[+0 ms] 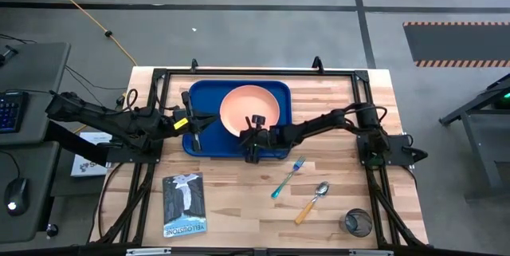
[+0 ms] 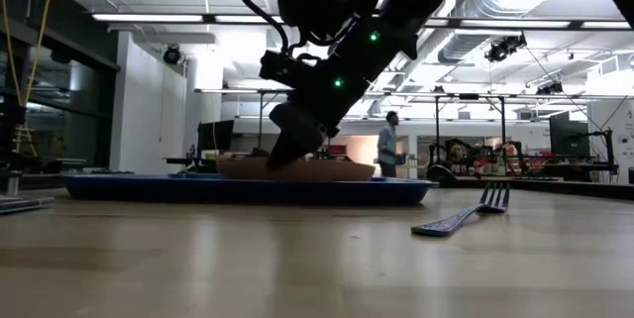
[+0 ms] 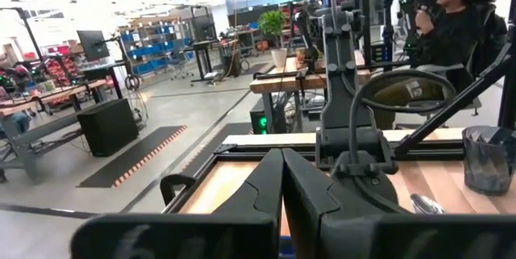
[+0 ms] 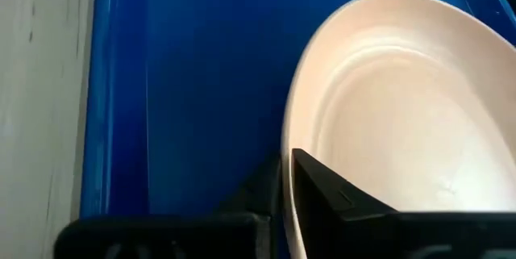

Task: Pick and place plate/cup/fork/spoon on tray
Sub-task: Put the orange plate on the blue tray, then put the blue cup on the blue tray

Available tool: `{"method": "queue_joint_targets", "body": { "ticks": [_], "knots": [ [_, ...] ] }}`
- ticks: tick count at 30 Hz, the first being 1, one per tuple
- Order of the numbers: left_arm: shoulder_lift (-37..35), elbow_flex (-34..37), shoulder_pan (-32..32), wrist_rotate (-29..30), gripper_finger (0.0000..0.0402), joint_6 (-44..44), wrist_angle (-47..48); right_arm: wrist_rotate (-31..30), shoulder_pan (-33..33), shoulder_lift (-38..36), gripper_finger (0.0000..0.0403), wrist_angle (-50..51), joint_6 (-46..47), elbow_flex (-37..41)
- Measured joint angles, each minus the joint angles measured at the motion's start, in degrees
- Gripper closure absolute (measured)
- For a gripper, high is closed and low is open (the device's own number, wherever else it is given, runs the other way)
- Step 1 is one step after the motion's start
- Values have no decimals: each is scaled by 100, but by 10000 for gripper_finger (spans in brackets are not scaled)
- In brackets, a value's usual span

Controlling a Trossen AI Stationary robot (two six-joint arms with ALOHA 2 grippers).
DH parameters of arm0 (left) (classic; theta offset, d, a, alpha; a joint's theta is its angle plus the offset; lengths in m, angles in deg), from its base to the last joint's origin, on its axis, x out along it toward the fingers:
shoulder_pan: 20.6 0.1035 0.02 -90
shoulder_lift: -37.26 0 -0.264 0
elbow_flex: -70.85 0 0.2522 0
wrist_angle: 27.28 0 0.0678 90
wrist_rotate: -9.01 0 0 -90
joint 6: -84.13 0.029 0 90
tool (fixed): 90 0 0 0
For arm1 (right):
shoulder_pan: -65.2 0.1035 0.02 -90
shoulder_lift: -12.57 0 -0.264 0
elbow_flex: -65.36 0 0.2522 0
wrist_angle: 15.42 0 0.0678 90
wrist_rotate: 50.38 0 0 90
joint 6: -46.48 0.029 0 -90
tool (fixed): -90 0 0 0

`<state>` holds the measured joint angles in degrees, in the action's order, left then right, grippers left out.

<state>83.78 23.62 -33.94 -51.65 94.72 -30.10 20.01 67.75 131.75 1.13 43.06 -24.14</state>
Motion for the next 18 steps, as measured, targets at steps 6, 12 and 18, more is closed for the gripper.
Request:
{"method": "queue_joint_targets", "body": {
  "ticks": [6, 12, 18],
  "knots": [
    [0, 0, 0, 0, 401, 0, 11, 172, -36, 0, 337, -53, 51, 0],
    [-2, 0, 0, 0, 401, -6, 120, -56, -16, -151, 261, 48, -128, 2],
    [-2, -2, 0, 324, 402, -256, 515, -250, -35, -856, 199, 1414, -202, 2]
  ]
}}
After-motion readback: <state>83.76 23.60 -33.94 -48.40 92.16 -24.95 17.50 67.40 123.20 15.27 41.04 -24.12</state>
